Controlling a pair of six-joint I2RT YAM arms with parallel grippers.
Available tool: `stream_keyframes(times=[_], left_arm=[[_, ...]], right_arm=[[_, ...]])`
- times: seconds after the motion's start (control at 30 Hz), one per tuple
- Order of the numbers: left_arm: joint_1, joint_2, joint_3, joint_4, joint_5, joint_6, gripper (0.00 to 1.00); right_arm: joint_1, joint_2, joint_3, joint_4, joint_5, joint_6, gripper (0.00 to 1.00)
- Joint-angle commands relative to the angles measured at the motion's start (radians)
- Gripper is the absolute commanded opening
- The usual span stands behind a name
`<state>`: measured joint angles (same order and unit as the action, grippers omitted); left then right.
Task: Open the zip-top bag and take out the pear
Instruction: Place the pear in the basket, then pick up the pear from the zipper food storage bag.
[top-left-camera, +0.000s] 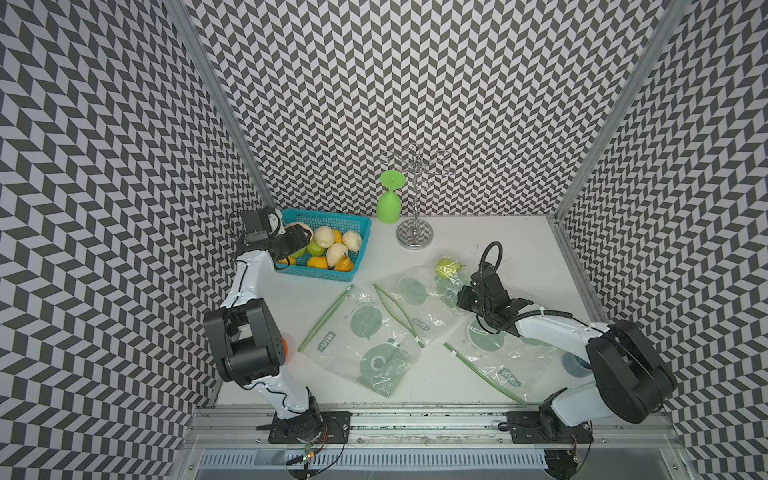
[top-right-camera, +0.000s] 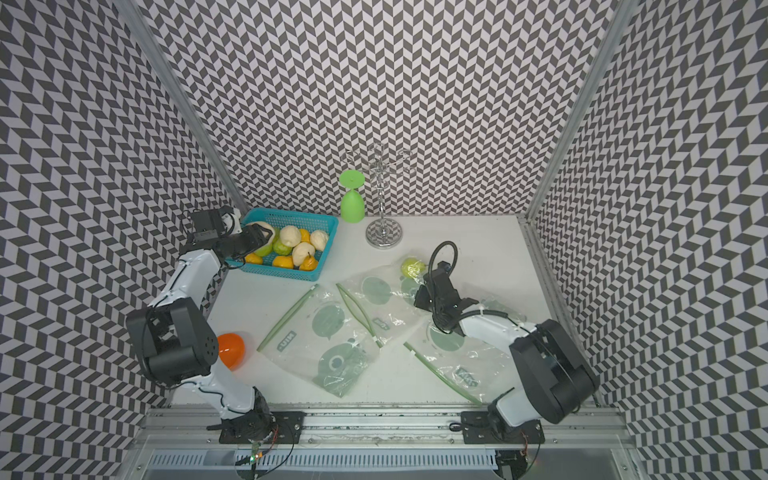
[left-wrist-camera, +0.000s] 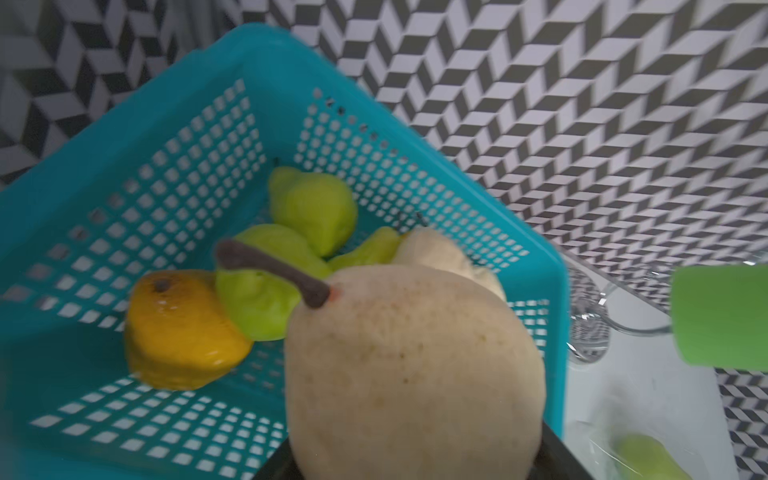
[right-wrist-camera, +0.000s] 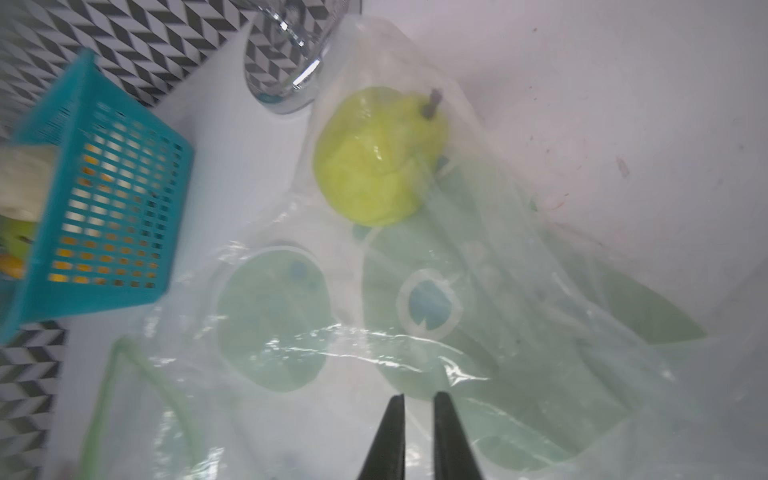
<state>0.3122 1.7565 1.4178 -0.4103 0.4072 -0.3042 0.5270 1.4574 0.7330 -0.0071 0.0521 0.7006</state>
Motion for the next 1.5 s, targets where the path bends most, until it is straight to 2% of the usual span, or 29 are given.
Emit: stream_keyframes(times=[0.0, 0.1, 0.23, 0.3, 0.4, 0.53, 0.67, 0.77, 0.83, 0.93, 1.07, 1.2, 1.33, 1.47], left_arm=[[0.005, 0.086, 0.118, -0.046, -0.019, 0.006, 0.69], [0.003, 0.154, 0.215, -0.101, 0.012, 0.007, 0.75], [-0.015, 0.075, 0.197, -0.081, 0.039, 0.011, 0.83], [-0.018, 0.051, 0.188, -0.097, 0.056, 0.018, 0.85], [-0.018, 0.037, 0.167, -0.127, -0.008, 0.042, 0.89], [-0.032, -0.023, 0.113, -0.108, 0.013, 0.025, 0.93], [-0.131, -0.163, -0.03, -0.053, 0.063, -0.002, 0.91], [-0.234, -0.263, -0.19, -0.006, 0.09, -0.031, 0.89], [-0.266, -0.324, -0.33, 0.057, 0.144, -0.074, 0.86], [-0.277, -0.42, -0.503, 0.121, 0.185, -0.137, 0.8], [-0.305, -0.503, -0.629, 0.154, 0.213, -0.174, 0.63], [-0.383, -0.494, -0.703, 0.211, 0.262, -0.221, 0.35], [-0.497, -0.465, -0.728, 0.291, 0.289, -0.286, 0.21], [-0.56, -0.435, -0.78, 0.356, 0.313, -0.325, 0.07]], right_arm=[[-0.027, -0.044, 0.04, 0.002, -0.099, -0.053, 0.27], [-0.068, -0.056, 0.081, -0.04, -0.166, -0.112, 0.41], [-0.134, -0.059, 0.118, -0.077, -0.186, -0.185, 0.59], [-0.178, -0.046, 0.126, -0.07, -0.223, -0.207, 0.62], [-0.233, -0.006, 0.164, -0.094, -0.302, -0.253, 0.63], [-0.272, 0.023, 0.19, -0.104, -0.289, -0.274, 0.63], [-0.334, 0.071, 0.208, -0.081, -0.335, -0.301, 0.63], [-0.361, 0.136, 0.255, -0.085, -0.361, -0.353, 0.63], [-0.371, 0.186, 0.296, -0.092, -0.381, -0.385, 0.63], [-0.374, 0.253, 0.356, -0.109, -0.386, -0.431, 0.64], [-0.378, 0.318, 0.399, -0.113, -0.429, -0.468, 0.64], [-0.378, 0.32, 0.36, -0.058, -0.506, -0.467, 0.64], [-0.378, 0.314, 0.329, -0.05, -0.504, -0.473, 0.63], [-0.378, 0.305, 0.314, -0.071, -0.483, -0.494, 0.63]])
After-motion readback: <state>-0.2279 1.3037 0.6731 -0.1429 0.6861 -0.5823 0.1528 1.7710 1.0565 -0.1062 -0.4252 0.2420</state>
